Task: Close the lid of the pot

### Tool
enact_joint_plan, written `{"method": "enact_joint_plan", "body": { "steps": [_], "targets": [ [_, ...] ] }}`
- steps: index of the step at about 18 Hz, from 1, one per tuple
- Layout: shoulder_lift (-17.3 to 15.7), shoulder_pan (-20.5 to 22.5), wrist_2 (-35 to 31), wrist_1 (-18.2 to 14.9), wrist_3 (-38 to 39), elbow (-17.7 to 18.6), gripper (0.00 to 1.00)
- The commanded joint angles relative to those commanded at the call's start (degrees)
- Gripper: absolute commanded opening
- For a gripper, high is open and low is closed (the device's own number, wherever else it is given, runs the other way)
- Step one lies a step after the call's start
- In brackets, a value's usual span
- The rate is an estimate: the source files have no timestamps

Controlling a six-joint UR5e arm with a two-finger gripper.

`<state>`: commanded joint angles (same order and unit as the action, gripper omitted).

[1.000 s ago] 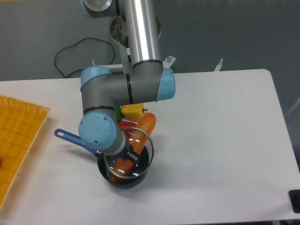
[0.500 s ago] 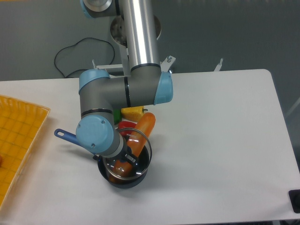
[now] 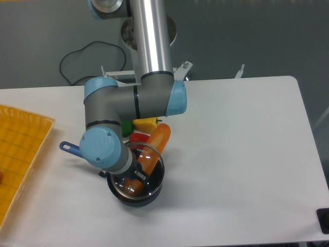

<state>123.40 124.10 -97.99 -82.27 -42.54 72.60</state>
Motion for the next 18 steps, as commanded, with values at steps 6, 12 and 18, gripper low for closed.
{"method": "enact_joint_plan", "body": {
  "steps": [6,12,18],
  "targets": [
    [0.4,-0.4,-1.6,0.1,-0.1,0.4,0.79],
    [0.2,-0.6,-3.0,0.1,-0.5,0.5,0.95],
    [-0.8,-0.6,-3.0,0.0,-0.6,0.6,0.99]
  ]
}}
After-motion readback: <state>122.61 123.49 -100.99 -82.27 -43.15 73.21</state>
